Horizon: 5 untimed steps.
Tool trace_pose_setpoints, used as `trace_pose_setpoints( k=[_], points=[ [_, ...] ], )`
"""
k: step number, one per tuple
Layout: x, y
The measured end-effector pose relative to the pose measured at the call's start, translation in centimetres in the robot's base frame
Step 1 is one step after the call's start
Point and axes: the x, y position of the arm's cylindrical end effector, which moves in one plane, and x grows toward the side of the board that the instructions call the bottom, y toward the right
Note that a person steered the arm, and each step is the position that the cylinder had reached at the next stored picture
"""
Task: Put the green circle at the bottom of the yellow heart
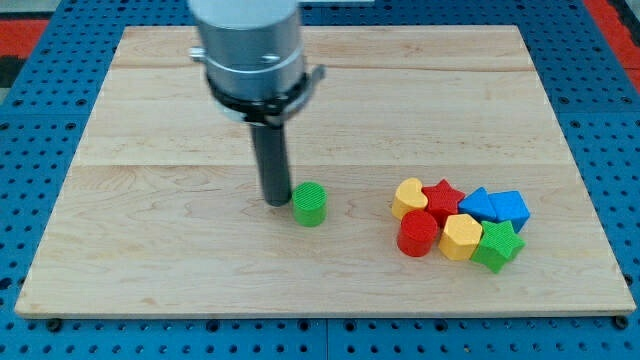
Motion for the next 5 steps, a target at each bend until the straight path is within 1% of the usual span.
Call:
trace_pose_setpoints(
  k=[1, 2, 4, 5],
  points=[
    [0.4, 4.5],
    [1.3, 5.7],
    [4.2, 6.1],
    [4.4, 8.6]
  ],
)
